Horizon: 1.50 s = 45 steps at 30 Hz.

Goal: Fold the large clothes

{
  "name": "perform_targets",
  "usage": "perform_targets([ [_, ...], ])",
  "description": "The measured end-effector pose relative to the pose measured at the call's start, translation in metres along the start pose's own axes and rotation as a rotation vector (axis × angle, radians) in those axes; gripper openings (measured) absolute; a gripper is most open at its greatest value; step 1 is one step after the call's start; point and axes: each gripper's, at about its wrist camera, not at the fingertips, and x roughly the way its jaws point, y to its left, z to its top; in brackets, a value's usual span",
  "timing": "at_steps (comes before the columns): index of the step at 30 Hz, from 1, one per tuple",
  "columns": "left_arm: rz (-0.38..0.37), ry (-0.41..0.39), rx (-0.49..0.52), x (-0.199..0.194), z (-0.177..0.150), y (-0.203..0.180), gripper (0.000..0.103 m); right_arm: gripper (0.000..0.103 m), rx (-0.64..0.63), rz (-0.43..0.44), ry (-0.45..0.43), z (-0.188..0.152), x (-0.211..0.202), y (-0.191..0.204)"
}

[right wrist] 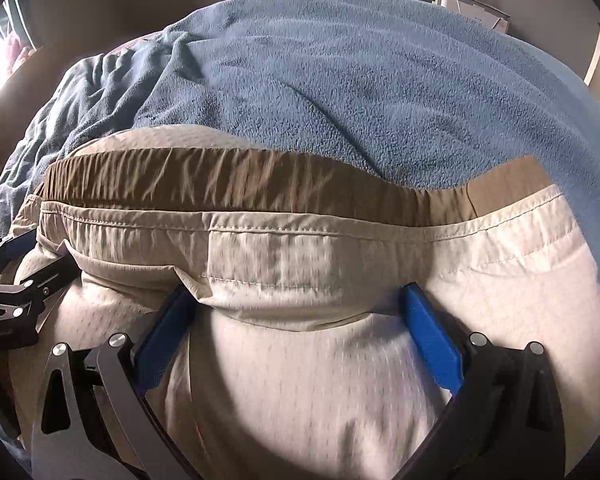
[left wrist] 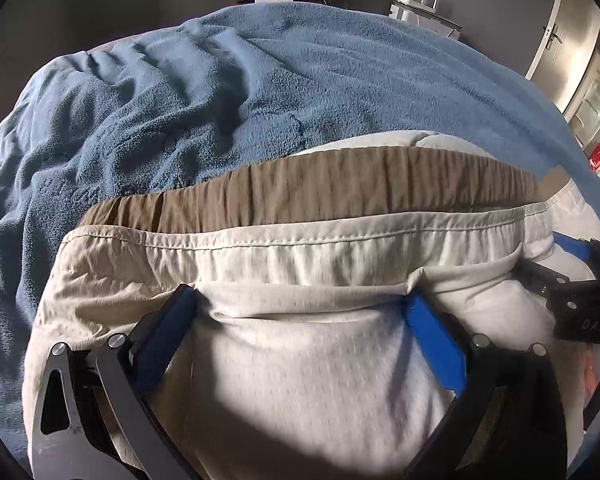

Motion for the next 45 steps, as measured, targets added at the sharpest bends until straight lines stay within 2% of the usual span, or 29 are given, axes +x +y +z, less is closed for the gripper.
perform_targets([
  [10, -0.001, -0.018, 0.005, 0.002, -0.008, -0.001, 0.098, 0.097, -0.001, -0.022, -0.044, -0.014, 0.001, 0.002],
  [24, -0.007, -0.036, 0.003, 0.005, -0.010, 0.000, 0.098, 0.097, 0.005, -0.016, -0.059, -0.017, 0.003, 0.000],
  [45, -0.002, -0.117, 0.001, -0.002, -0.022, -0.003, 0.098, 0.097, 0.017, 0.001, -0.129, -0.028, -0.002, -0.002],
])
